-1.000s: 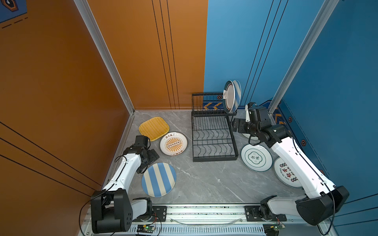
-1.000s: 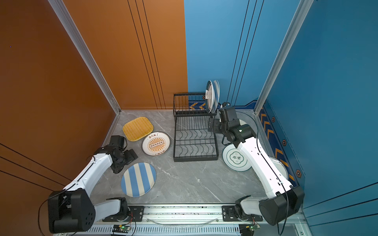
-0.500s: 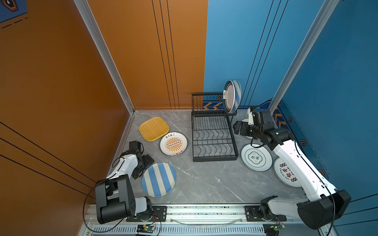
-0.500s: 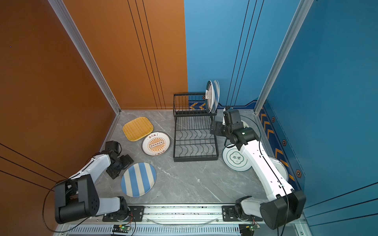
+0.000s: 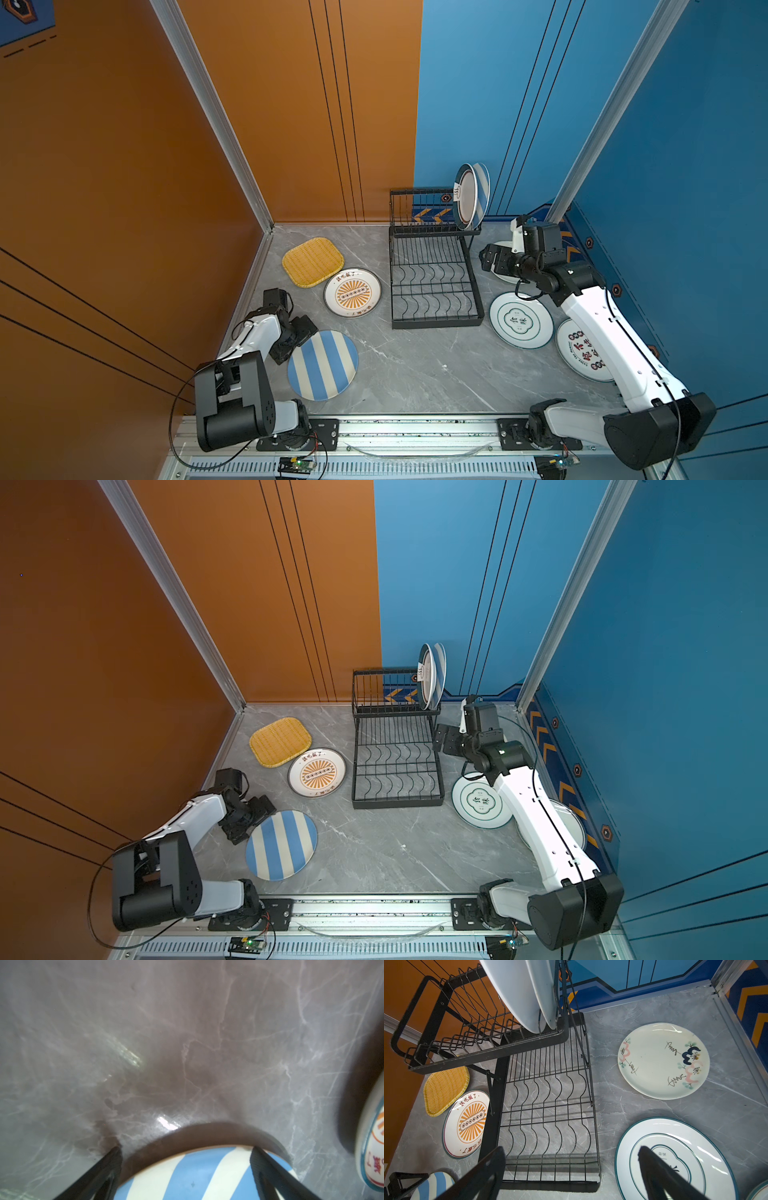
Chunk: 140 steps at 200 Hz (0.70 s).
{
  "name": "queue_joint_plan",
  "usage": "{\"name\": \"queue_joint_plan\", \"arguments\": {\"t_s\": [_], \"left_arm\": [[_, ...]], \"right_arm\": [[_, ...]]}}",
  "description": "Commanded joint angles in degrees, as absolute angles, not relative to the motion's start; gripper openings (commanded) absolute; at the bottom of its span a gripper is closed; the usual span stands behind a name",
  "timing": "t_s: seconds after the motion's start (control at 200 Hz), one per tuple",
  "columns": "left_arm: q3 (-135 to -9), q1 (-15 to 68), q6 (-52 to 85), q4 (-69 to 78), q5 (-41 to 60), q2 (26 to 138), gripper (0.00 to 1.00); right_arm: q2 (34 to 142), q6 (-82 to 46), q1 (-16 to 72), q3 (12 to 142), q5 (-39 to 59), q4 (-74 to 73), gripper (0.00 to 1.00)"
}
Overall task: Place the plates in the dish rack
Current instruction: 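Push the blue-white striped plate toward the right arm with left gripper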
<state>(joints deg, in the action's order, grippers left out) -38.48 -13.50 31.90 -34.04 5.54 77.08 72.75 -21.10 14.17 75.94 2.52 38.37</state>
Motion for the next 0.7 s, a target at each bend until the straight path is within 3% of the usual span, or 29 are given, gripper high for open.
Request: {"name": "queue_joint_plan", "arguments": {"t_s": [0.0,0.255,0.696], "left_arm": [[-35.79,-11.79,33.58,-35.94,9.96,76.21,0.97],[-34.19,-5.6,38.11,-35.95,12.01,74.01,0.97],[-36.3,14.53,50.45,-34.82,12.6,74.71,0.97]], "right_arm": [[73.01,-21.71,13.82,75.77,4.26,37.44,1.0],[74.08,-22.06,13.79,75.71,5.53,36.56,1.0],[74.1,-23.46,14.12,73.93,6.29,35.42,1.0]]}}
